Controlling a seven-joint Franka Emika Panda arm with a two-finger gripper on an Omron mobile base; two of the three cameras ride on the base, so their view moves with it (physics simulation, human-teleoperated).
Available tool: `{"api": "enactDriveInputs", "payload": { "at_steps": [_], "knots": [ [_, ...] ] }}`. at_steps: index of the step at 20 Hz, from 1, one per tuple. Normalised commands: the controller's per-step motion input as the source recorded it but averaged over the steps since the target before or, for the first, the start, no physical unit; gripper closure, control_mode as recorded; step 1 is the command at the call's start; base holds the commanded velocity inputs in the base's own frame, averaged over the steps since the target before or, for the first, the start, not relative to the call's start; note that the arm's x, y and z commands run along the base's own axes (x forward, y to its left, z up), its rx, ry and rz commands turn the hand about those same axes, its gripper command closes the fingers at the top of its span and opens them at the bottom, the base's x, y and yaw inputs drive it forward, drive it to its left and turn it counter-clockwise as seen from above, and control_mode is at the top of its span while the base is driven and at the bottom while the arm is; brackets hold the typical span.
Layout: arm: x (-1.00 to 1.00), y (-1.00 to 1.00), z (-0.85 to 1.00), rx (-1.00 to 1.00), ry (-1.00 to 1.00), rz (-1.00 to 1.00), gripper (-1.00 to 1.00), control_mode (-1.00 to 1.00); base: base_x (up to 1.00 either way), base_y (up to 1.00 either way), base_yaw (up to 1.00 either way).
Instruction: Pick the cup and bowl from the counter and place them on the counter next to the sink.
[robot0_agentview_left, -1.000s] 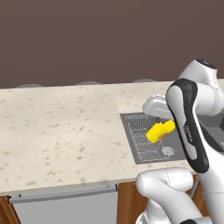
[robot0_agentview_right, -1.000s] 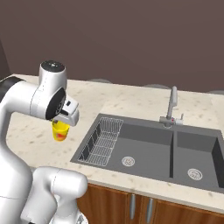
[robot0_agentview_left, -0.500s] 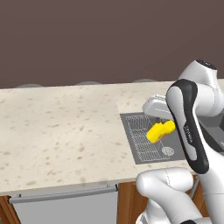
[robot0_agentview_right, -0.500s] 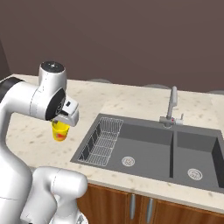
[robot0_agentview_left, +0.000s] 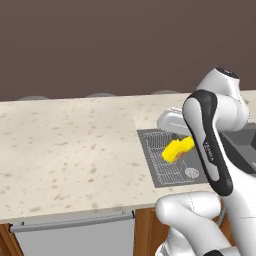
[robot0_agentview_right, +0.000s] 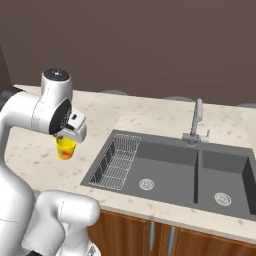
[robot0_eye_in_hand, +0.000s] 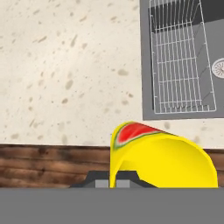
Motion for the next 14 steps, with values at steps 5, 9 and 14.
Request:
{"api": "enactDriveInputs", "payload": {
  "at_steps": [5, 9, 14],
  "knots": [
    [0.48, 0.39, 0.0, -0.04, 0.07, -0.04, 1.0, -1.0, 0.0, 0.0, 0.0],
    [0.43, 0.35, -0.02, -0.08, 0.12, -0.04, 1.0, -1.0, 0.0, 0.0, 0.0],
    [0.66, 0.09, -0.27, -0.09, 0.08, -0.05, 1.0, -1.0, 0.0, 0.0, 0.0]
  ]
}}
